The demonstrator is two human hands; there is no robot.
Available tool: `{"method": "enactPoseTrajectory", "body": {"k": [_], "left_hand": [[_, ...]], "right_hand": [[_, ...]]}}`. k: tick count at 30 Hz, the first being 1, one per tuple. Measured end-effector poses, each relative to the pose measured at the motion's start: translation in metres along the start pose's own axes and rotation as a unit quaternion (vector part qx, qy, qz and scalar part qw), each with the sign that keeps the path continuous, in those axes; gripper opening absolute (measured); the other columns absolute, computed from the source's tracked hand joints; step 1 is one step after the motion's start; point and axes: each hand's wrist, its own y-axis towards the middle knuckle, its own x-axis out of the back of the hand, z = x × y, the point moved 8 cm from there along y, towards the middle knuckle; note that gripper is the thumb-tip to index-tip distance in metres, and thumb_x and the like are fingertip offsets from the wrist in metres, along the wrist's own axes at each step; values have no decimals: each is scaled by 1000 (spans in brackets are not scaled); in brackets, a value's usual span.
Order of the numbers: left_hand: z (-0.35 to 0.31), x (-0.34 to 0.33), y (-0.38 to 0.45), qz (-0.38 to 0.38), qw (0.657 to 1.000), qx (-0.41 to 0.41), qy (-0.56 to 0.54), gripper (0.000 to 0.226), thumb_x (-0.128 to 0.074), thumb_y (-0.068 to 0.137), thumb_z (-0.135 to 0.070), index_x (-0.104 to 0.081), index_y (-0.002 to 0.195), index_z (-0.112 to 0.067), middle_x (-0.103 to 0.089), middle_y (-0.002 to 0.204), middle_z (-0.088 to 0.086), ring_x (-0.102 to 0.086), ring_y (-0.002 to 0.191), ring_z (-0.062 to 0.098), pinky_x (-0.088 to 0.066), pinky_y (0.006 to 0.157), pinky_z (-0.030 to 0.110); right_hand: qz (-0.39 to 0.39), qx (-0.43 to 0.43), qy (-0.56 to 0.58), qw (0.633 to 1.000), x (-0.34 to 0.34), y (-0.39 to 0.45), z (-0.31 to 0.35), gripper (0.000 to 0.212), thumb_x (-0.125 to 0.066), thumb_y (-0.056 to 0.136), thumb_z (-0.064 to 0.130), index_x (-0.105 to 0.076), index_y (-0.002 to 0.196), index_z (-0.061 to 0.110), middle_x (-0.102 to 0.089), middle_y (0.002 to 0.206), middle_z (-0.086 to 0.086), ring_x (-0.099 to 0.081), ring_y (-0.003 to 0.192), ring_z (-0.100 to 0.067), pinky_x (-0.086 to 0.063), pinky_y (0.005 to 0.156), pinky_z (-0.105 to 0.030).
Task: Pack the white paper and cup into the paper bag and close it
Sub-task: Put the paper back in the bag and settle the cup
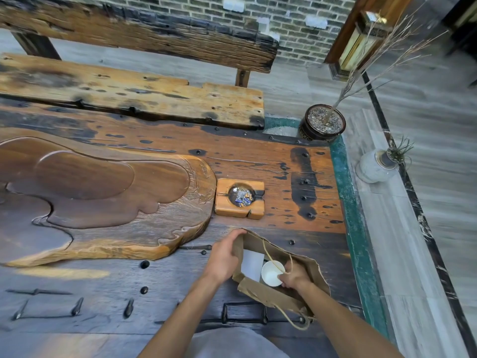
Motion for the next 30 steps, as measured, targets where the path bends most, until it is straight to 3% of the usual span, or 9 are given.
{"method": "enactPoseTrajectory", "body": {"k": [4, 6, 8, 11, 14, 17, 20, 26, 30], "left_hand": [[0, -2, 1, 3, 1000, 0, 3, 78, -34, 79, 23, -52, 135, -28, -62, 120, 13, -57, 81, 18, -47, 51, 9], [1, -1, 2, 0, 1000, -4, 1, 78, -35, 78, 23, -52, 135, -27, -62, 121, 11, -56, 84, 15, -44, 52, 5], [2, -1, 3, -2, 1000, -6, -1, 77, -35, 78, 23, -53, 135, -26, -62, 120, 8, -57, 88, 16, -45, 54, 4], [3, -2, 5, 1, 1000, -8, -2, 78, -35, 77, 23, -53, 135, -25, -63, 117, 9, -56, 84, 16, -44, 51, 5], [6, -3, 6, 2, 1000, -10, 1, 77, -35, 77, 23, -53, 135, -24, -62, 108, 10, -52, 78, 15, -42, 47, 4], [9, -3, 8, 0, 1000, -10, 9, 77, -35, 76, 23, -54, 135, -24, -63, 108, 10, -51, 74, 16, -40, 47, 3], [12, -5, 9, 1, 1000, -5, 8, 78, -37, 77, 22, -54, 134, -28, -63, 115, 9, -57, 83, 19, -41, 50, 4], [20, -8, 11, -2, 1000, -5, 3, 78, -40, 77, 23, -53, 134, -29, -63, 120, 6, -61, 84, 14, -44, 53, 6], [23, -10, 11, 1, 1000, -8, 3, 80, -40, 76, 23, -53, 133, -31, -65, 114, 7, -61, 74, 11, -44, 50, 10]], "right_hand": [[-36, -21, 4, 999, 0, 11, -8, 27, -60, 85, 7, -45, 70, 23, -65, 94, -13, -54, 81, -18, -51, 82, -32], [-54, -39, 26, 997, 2, 13, -10, 7, -55, 91, 10, -59, 86, 13, -70, 107, -19, -54, 80, -18, -48, 82, -31], [-63, -52, 53, 995, 1, 20, -14, 23, -51, 93, 10, -64, 110, 0, -68, 105, -19, -52, 67, -20, -50, 81, -33], [-40, -56, 6, 998, 3, 11, -8, 4, -61, 88, 11, -59, 87, 7, -71, 104, -22, -44, 55, -17, -51, 68, -29], [-11, -51, -35, 998, 1, 6, -6, 28, -68, 83, 9, -46, 67, 15, -73, 92, -21, -62, 69, -24, -56, 72, -29], [5, -37, -25, 999, 6, -7, 1, 21, -69, 88, 16, -50, 83, 9, -61, 83, -14, -58, 53, -24, -55, 43, -29], [5, -35, 5, 999, 12, -19, 8, 31, -71, 89, 26, -47, 100, 9, -56, 98, -13, -58, 69, -27, -39, 27, -20], [48, -31, -52, 997, 16, -36, 17, 64, -67, 83, 54, -54, 130, 12, -60, 117, -6, -63, 88, -24, -53, 53, -27], [48, -4, -106, 993, 28, -47, 24, 76, -59, 82, 65, -52, 137, 13, -55, 142, -6, -60, 120, -24, -48, 90, -31]]}}
